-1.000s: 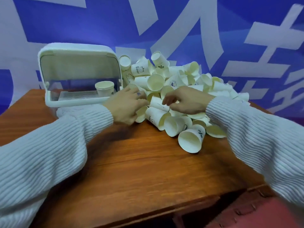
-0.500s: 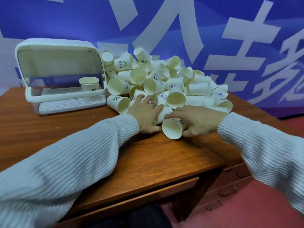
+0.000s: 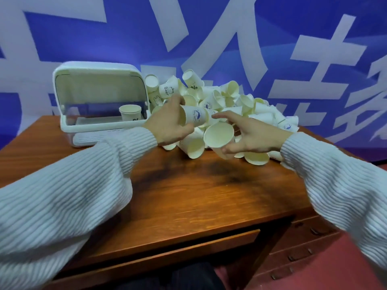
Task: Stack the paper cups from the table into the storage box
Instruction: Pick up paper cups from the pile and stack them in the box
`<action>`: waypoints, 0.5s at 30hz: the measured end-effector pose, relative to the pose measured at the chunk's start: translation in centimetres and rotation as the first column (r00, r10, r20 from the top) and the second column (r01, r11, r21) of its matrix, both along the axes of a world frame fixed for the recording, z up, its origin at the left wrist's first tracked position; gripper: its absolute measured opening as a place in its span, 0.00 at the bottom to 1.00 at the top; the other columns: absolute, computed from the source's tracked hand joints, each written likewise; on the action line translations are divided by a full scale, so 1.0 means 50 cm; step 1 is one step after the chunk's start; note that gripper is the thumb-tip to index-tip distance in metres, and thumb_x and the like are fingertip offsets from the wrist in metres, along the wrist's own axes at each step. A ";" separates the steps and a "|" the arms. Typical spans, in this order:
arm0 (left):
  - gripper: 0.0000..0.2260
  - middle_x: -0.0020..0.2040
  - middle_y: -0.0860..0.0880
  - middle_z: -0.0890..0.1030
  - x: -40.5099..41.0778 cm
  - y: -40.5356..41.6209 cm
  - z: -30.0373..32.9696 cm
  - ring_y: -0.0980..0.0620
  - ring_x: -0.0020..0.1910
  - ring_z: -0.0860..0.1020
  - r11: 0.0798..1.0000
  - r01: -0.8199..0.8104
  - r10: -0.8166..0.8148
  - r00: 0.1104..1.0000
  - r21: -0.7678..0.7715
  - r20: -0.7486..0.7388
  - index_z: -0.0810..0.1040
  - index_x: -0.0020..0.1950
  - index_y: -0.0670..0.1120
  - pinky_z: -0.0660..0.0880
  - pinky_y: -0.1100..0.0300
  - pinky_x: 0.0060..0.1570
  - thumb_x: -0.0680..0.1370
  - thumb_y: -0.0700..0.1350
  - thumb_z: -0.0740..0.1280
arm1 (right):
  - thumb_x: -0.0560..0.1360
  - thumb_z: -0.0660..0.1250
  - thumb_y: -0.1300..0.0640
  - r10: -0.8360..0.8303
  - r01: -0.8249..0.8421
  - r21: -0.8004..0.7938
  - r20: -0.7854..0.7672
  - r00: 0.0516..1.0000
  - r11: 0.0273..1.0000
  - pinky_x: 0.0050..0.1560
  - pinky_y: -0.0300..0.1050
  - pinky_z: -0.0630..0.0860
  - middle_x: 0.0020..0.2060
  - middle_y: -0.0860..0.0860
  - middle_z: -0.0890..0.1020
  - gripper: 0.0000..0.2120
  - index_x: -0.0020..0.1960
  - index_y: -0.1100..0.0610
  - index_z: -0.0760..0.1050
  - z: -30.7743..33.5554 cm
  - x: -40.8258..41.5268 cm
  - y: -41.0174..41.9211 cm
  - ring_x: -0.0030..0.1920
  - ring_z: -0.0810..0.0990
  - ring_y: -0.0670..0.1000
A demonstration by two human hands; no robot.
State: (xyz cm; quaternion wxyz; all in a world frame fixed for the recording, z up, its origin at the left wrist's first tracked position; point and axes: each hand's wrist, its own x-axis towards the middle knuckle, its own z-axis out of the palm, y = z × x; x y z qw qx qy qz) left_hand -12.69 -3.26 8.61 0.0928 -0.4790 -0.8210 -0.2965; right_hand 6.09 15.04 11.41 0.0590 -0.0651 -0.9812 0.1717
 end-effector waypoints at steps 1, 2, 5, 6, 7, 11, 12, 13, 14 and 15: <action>0.31 0.56 0.47 0.71 -0.014 -0.020 0.007 0.41 0.52 0.76 0.999 -0.039 0.038 0.999 0.038 0.018 0.65 0.67 0.46 0.76 0.45 0.53 0.69 0.59 0.67 | 0.71 0.78 0.49 -0.002 0.001 -0.019 -0.046 0.999 1.000 0.60 0.38 0.71 0.63 0.40 0.75 0.40 0.78 0.43 0.62 0.004 -0.015 -0.010 0.60 0.75 0.43; 0.31 0.57 0.47 0.69 -0.028 -0.042 0.014 0.41 0.55 0.76 0.994 -0.083 0.081 0.996 0.070 0.032 0.65 0.68 0.46 0.75 0.45 0.57 0.70 0.58 0.68 | 0.72 0.78 0.49 -0.009 0.006 -0.038 -0.092 0.996 0.999 0.61 0.40 0.71 0.66 0.41 0.74 0.38 0.77 0.43 0.64 0.006 -0.034 -0.020 0.62 0.74 0.44; 0.33 0.63 0.46 0.68 -0.077 -0.109 0.032 0.40 0.59 0.76 0.967 -0.221 0.216 0.975 0.125 0.058 0.67 0.72 0.49 0.73 0.45 0.63 0.70 0.59 0.67 | 0.72 0.78 0.49 -0.066 0.040 -0.123 -0.211 0.975 0.992 0.59 0.40 0.70 0.67 0.45 0.73 0.35 0.76 0.50 0.68 0.008 -0.111 -0.044 0.64 0.74 0.47; 0.33 0.64 0.45 0.69 -0.095 -0.131 0.038 0.40 0.60 0.76 0.955 -0.258 0.251 0.966 0.143 0.066 0.67 0.73 0.49 0.73 0.46 0.63 0.70 0.58 0.68 | 0.72 0.78 0.50 -0.081 0.043 -0.157 -0.245 0.966 0.987 0.57 0.38 0.70 0.67 0.47 0.73 0.36 0.76 0.52 0.68 0.010 -0.142 -0.053 0.64 0.74 0.47; 0.32 0.65 0.44 0.70 -0.113 -0.151 0.041 0.41 0.61 0.75 0.941 -0.289 0.280 0.957 0.177 0.077 0.67 0.73 0.49 0.73 0.48 0.63 0.72 0.56 0.70 | 0.72 0.78 0.50 -0.098 0.045 -0.198 -0.270 0.958 0.979 0.56 0.38 0.71 0.66 0.47 0.74 0.36 0.76 0.53 0.68 0.011 -0.176 -0.061 0.63 0.75 0.47; 0.31 0.64 0.46 0.77 -0.177 -0.219 0.050 0.46 0.57 0.77 0.837 -0.430 0.387 0.902 0.338 0.191 0.66 0.71 0.47 0.76 0.48 0.58 0.72 0.55 0.70 | 0.72 0.77 0.46 -0.175 0.032 -0.379 -0.351 0.920 0.925 0.60 0.44 0.75 0.62 0.47 0.76 0.34 0.74 0.52 0.69 0.019 -0.313 -0.110 0.60 0.77 0.48; 0.30 0.63 0.46 0.76 -0.190 -0.232 0.049 0.46 0.58 0.77 0.810 -0.454 0.404 0.891 0.371 0.209 0.66 0.71 0.47 0.75 0.50 0.58 0.72 0.55 0.70 | 0.72 0.77 0.45 -0.189 0.025 -0.399 -0.377 0.907 0.917 0.61 0.45 0.75 0.62 0.46 0.77 0.34 0.73 0.52 0.70 0.019 -0.348 -0.123 0.60 0.78 0.48; 0.29 0.64 0.46 0.75 -0.203 -0.242 0.045 0.46 0.59 0.75 0.785 -0.468 0.418 0.884 0.406 0.211 0.66 0.71 0.47 0.73 0.52 0.58 0.73 0.53 0.71 | 0.72 0.77 0.45 -0.198 0.017 -0.410 -0.403 0.894 0.912 0.62 0.45 0.74 0.61 0.46 0.77 0.34 0.73 0.52 0.70 0.017 -0.381 -0.137 0.61 0.77 0.48; 0.28 0.65 0.45 0.73 -0.215 -0.251 0.041 0.46 0.61 0.74 0.764 -0.477 0.435 0.878 0.434 0.199 0.67 0.71 0.46 0.71 0.53 0.59 0.74 0.51 0.71 | 0.73 0.76 0.45 -0.205 0.007 -0.421 -0.426 0.881 0.907 0.62 0.44 0.73 0.61 0.45 0.76 0.34 0.74 0.52 0.69 0.015 -0.413 -0.151 0.61 0.76 0.47; 0.27 0.65 0.45 0.72 -0.228 -0.258 0.035 0.46 0.62 0.73 0.748 -0.481 0.451 0.874 0.458 0.180 0.67 0.70 0.46 0.71 0.54 0.60 0.75 0.51 0.71 | 0.73 0.76 0.45 -0.208 -0.001 -0.429 -0.442 0.872 0.903 0.62 0.44 0.72 0.62 0.45 0.75 0.34 0.75 0.52 0.68 0.012 -0.444 -0.165 0.62 0.76 0.47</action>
